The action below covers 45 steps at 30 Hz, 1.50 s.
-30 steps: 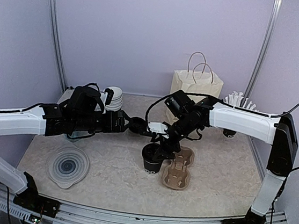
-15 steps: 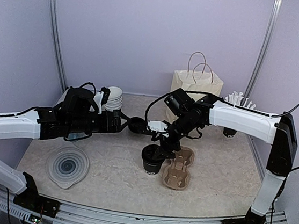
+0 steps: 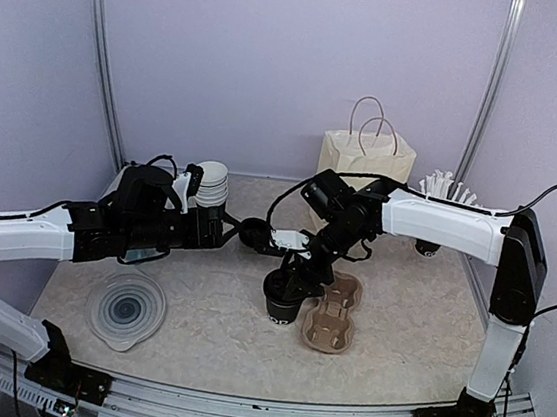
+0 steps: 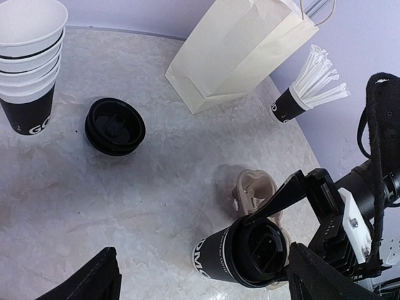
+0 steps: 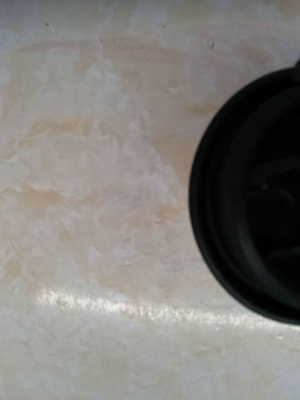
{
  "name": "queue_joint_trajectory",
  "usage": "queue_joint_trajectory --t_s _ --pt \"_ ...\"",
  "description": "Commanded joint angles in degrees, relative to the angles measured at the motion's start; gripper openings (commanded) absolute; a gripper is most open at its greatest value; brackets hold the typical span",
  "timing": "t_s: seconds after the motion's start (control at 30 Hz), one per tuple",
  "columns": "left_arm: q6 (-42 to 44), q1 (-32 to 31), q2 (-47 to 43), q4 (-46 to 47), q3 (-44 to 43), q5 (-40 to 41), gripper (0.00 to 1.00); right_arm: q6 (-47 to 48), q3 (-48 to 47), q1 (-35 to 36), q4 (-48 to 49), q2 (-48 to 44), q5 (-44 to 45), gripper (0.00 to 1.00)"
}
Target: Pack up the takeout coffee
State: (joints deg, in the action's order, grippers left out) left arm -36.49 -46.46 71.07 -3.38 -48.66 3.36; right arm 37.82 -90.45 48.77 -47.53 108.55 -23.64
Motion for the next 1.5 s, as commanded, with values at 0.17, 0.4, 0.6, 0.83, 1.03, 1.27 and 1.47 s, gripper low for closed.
queue_joint_trajectory --t_s 0.17,0.4,0.6,0.83,1.03,1.27,1.47 --pt "1.5 0.4 -0.5 1.2 -0.5 -1.5 0.89 -1.8 -1.6 0.5 -1.2 -2.3 0.7 0.73" --pt "6.7 1.3 5.2 -8.0 -10.0 3.1 0.85 -4.7 -5.6 -5.6 -2.6 -6.6 -1.2 0.73" --pt "14.6 1.7 14.2 -12.8 -19.4 3.8 0.77 -7.3 -2.7 -16.0 -1.2 -12.9 -0.4 0.73" --pt "21.8 3.1 27.1 -18.6 -32.5 2.8 0.66 -8.9 7.0 -31.5 0.0 -22.0 1.6 0.74" --pt "22.9 4.8 34.2 -20.0 -39.8 2.5 0.63 -8.8 16.4 -43.2 1.5 -27.2 1.7 0.74" --pt "25.9 5.9 36.3 -24.9 -47.6 4.1 0.58 -9.7 25.5 -50.3 5.7 -28.9 5.1 0.74" --pt "27.6 8.2 35.2 -30.0 -51.1 5.2 0.59 -10.6 27.2 -51.2 6.8 -27.0 5.6 0.76"
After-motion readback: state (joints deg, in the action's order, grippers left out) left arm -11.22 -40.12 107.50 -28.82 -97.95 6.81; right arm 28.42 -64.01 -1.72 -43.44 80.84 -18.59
